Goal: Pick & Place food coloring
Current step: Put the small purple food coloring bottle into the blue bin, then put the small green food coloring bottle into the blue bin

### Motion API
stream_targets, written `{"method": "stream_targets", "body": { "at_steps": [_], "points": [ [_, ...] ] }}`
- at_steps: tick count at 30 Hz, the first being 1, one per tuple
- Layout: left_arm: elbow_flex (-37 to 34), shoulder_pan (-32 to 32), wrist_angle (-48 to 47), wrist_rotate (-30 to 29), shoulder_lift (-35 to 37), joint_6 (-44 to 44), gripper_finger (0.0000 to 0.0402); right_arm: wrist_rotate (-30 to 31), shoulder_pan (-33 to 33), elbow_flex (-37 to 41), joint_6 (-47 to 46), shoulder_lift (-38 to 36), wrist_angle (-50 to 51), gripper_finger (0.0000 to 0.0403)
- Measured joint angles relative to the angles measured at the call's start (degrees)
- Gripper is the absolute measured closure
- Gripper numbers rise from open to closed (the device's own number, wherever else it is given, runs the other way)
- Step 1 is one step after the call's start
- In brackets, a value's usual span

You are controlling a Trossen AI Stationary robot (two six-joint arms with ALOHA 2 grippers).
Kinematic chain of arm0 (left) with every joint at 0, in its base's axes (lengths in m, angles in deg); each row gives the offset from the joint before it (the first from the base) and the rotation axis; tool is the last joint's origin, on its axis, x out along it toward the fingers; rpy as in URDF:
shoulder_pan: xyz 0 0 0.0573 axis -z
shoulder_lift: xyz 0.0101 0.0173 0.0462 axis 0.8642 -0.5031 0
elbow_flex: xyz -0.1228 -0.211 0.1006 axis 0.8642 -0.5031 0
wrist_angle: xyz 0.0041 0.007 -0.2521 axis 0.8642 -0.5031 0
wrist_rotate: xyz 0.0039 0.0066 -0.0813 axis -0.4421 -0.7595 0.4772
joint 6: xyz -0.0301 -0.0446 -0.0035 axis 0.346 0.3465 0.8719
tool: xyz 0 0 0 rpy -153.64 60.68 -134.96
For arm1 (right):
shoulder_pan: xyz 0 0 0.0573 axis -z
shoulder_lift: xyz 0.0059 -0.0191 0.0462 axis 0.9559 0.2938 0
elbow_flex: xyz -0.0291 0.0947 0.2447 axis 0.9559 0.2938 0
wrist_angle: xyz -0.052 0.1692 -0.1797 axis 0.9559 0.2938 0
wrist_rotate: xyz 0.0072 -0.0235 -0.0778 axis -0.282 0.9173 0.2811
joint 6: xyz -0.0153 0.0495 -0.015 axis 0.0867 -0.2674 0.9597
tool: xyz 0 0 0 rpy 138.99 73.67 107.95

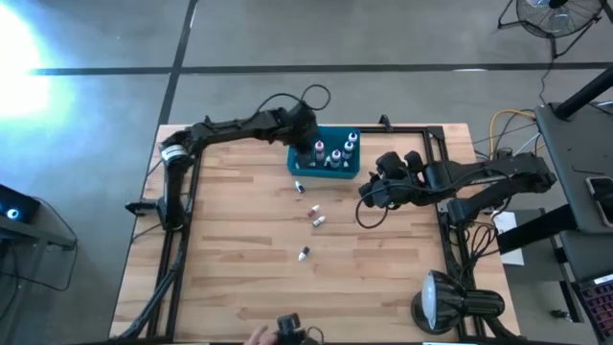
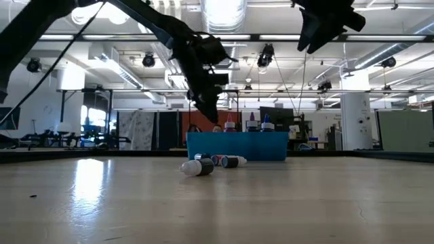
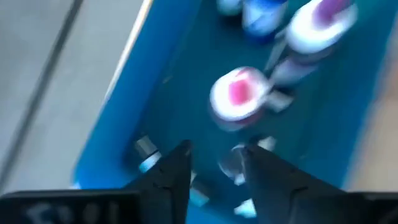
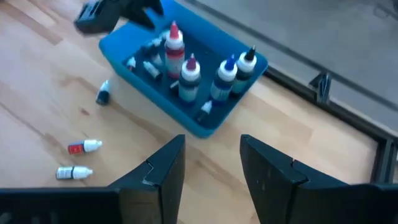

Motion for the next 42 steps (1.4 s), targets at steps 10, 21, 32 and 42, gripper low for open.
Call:
{"method": "stream_targets", "body": {
  "at_steps": [10, 21, 32, 42],
  "points": [
    [1.19, 0.10, -10.62, -7.30, 4.76, -4.10, 0.0230, -5.63, 0.50, 4.81, 0.32, -0.12, -4.56, 0.0256],
    [-19.71, 2.52, -6.84, 15.34, 21.33, -0.64, 0.0230, -30.03, 3.60, 18.30, 33.69, 7.38, -40.77, 0.0247],
    [-42.58, 5.87, 4.90, 13.66, 36.88, 19.43, 0.0229, -33.74, 4.92, 6.82, 60.00, 27.09, -40.48, 0.0218],
    [-47.07, 7.65, 7.75, 12.51, 42.92, 26.22, 0.0229, -35.35, 5.44, 0.30, 67.10, 36.03, -32.14, 0.0191]
  ]
}}
